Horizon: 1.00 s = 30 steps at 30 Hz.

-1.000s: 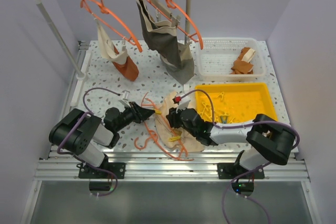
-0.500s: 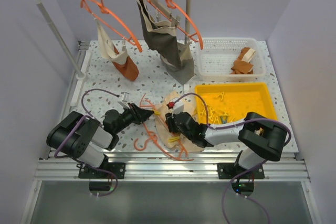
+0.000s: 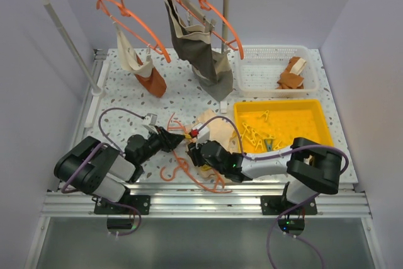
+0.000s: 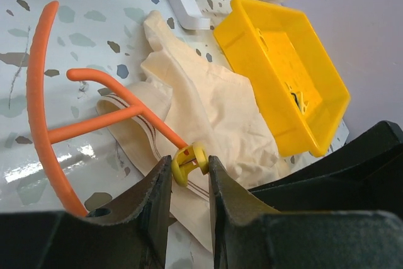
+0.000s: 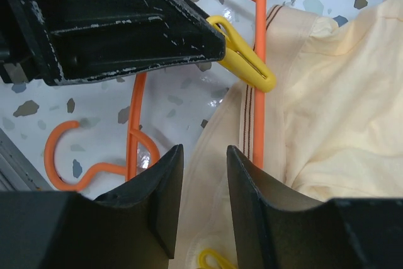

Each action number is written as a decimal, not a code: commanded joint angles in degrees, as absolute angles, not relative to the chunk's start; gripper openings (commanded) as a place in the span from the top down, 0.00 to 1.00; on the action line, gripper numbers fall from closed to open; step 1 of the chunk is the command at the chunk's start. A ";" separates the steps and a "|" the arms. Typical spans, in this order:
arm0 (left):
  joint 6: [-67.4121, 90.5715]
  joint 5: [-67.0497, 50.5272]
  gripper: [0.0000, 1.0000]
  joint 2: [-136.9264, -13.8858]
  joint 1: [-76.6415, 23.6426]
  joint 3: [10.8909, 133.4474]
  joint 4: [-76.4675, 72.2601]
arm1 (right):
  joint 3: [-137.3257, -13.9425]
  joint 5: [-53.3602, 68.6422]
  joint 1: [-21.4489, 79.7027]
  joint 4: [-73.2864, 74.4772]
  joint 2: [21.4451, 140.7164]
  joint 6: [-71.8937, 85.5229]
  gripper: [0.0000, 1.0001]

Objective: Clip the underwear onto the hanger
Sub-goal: Open the clamp at the hanger, then adjust the hanger at the center of the board.

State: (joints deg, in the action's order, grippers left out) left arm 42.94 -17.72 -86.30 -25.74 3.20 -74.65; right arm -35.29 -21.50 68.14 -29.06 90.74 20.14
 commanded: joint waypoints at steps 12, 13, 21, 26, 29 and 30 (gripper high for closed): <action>37.97 -14.50 1.00 -83.23 -27.42 0.09 -108.63 | -36.21 -28.74 68.29 -24.96 86.05 19.78 0.59; 37.88 -14.41 1.00 -83.06 -27.42 0.09 -108.63 | -35.51 -28.39 68.29 -25.31 85.44 19.43 0.59; 37.79 -14.33 1.00 -82.53 -27.51 0.09 -108.63 | -35.60 -29.36 68.20 -24.26 85.42 19.16 0.58; 37.79 -14.50 1.00 -82.09 -27.60 0.09 -108.63 | -35.42 -30.23 68.20 -24.61 88.15 19.60 0.59; 37.88 -14.68 1.00 -82.09 -27.60 0.09 -108.63 | -35.86 -30.15 68.20 -24.70 89.82 19.42 0.60; 37.88 -14.68 1.00 -82.09 -27.60 0.09 -108.63 | -36.38 -29.89 68.29 -24.61 90.17 19.51 0.63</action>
State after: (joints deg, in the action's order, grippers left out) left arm 40.64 -15.64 -83.20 -27.20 3.09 -74.61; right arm -35.42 -28.01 68.14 -24.25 89.01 19.49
